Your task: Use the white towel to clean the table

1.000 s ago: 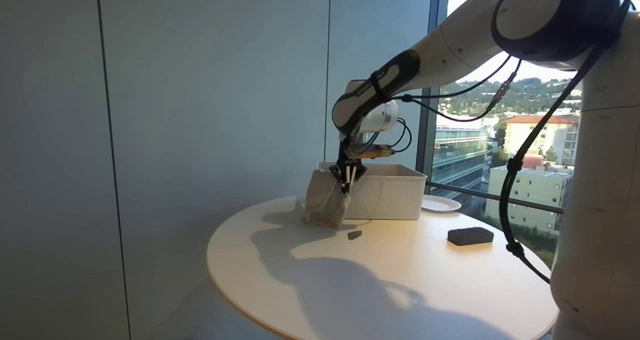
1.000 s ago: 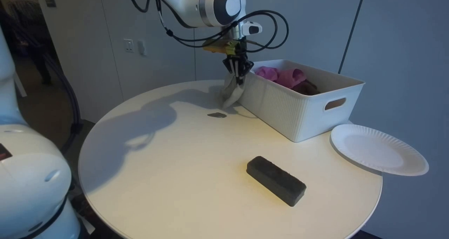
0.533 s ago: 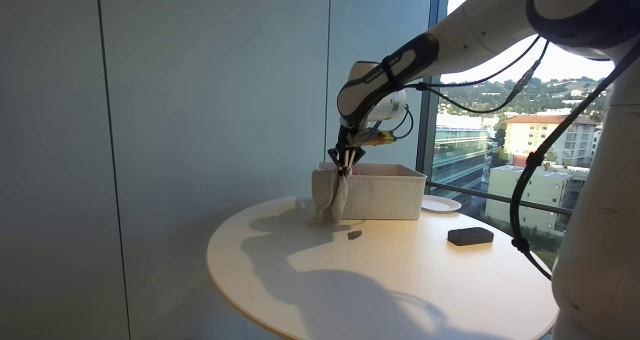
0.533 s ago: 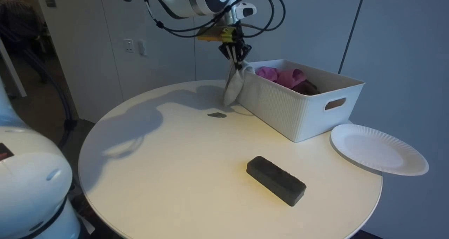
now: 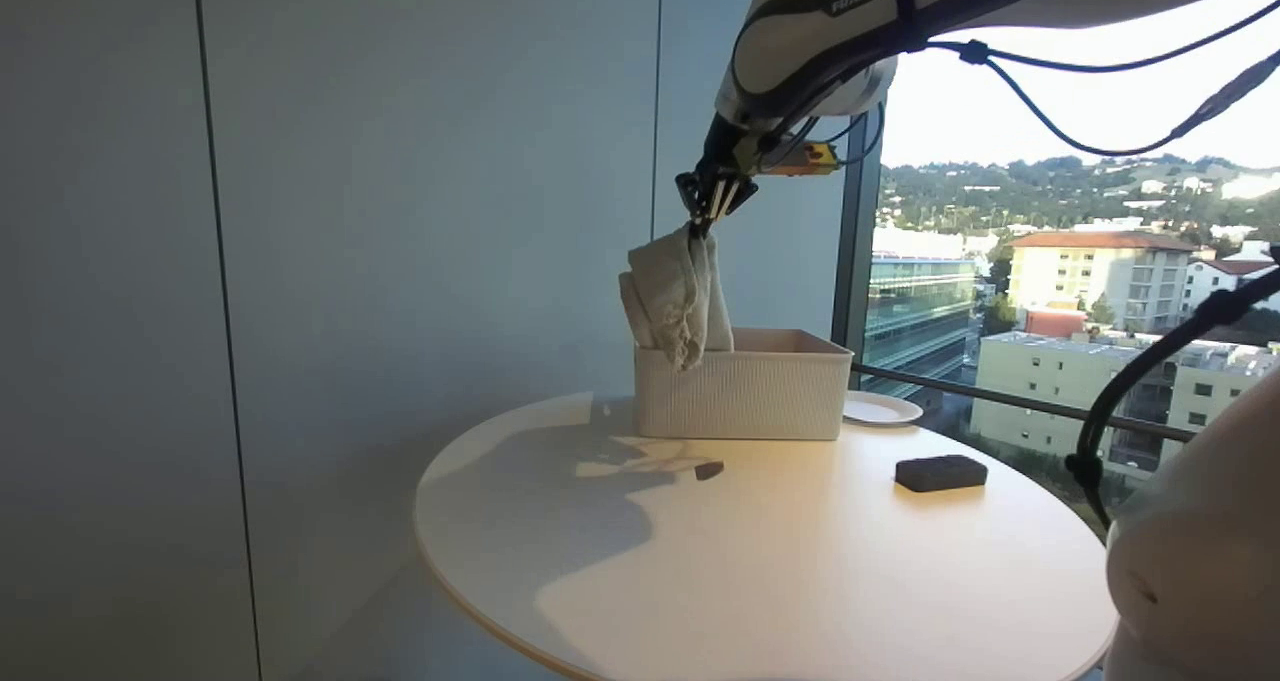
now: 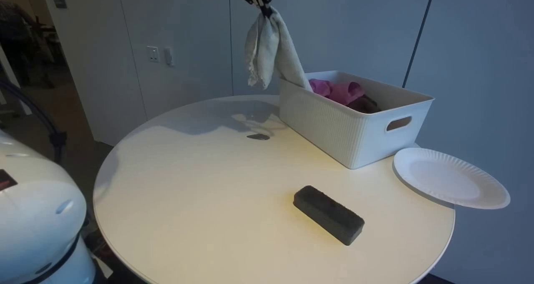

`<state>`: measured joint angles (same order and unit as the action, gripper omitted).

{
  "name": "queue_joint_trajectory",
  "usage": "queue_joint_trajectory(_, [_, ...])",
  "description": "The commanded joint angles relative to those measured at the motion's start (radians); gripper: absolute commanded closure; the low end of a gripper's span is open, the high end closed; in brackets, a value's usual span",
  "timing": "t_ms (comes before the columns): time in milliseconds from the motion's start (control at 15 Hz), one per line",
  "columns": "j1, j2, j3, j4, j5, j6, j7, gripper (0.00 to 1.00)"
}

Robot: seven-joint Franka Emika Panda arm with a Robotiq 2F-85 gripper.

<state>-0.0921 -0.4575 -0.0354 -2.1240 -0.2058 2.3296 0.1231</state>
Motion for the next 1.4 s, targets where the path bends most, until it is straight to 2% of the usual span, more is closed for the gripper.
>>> queue_joint_trajectory(0, [-0.002,-0.159,0.017,-0.053,0.026,-0.092,-0.006,0.94])
queue_joint_trajectory(267, [-0.02,-0.309,0.044,-0.119,-0.018,-0.037,0.004,0.95])
queue_joint_trajectory(400, [-0.001,-0.328,0.033,-0.105,0.013,-0.107,-0.024,0.94])
queue_joint_trajectory(600, [0.031,-0.271,-0.012,-0.102,0.081,-0.231,-0.069,0.94])
queue_joint_trajectory(733, [0.043,-0.213,-0.039,-0.122,0.124,-0.269,-0.101,0.95])
queue_joint_trajectory(933, [0.041,-0.082,-0.069,-0.129,0.139,-0.251,-0.143,0.95])
queue_joint_trajectory(1333, [0.028,0.168,-0.11,-0.038,0.175,-0.303,-0.207,0.94])
